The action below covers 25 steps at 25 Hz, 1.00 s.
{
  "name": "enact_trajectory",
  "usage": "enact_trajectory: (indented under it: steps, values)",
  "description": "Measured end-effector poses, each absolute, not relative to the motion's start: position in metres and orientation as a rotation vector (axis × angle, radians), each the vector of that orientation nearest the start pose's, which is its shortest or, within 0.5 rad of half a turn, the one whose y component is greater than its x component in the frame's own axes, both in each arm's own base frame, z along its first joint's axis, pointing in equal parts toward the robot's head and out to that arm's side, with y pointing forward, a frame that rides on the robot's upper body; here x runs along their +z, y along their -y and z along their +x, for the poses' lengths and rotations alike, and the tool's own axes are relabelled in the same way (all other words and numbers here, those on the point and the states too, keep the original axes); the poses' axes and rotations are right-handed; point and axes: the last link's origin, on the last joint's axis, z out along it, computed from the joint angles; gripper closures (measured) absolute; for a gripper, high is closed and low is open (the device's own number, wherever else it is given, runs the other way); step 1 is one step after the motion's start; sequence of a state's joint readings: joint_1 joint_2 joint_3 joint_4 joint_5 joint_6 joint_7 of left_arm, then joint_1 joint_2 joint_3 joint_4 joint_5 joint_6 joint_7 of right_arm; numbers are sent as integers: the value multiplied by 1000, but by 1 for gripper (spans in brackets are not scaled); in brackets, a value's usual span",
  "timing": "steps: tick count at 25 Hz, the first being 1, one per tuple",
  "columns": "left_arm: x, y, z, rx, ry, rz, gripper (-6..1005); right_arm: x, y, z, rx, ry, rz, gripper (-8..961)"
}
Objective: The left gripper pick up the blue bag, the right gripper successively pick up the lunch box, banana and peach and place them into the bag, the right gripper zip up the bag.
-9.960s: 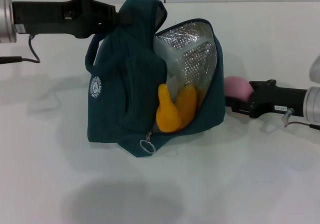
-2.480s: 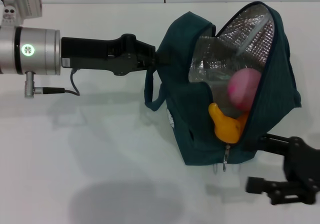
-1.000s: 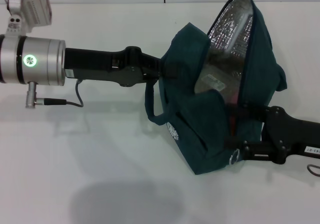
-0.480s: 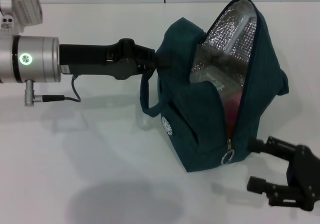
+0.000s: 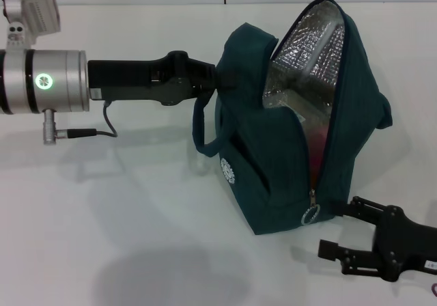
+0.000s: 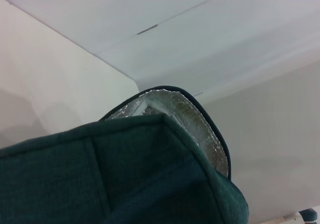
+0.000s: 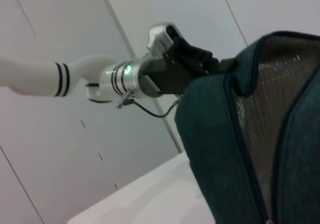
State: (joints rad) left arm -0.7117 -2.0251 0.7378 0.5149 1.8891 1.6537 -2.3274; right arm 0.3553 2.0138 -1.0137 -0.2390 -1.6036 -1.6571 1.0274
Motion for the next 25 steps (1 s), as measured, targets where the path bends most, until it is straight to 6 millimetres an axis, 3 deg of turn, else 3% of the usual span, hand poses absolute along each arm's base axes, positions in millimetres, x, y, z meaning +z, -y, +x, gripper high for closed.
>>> enact_trajectory:
  steps: [25]
  values:
    - [-1,-359,-199,-995,1877,-2556,954,-63,-252,281,934,-670,-2853,186]
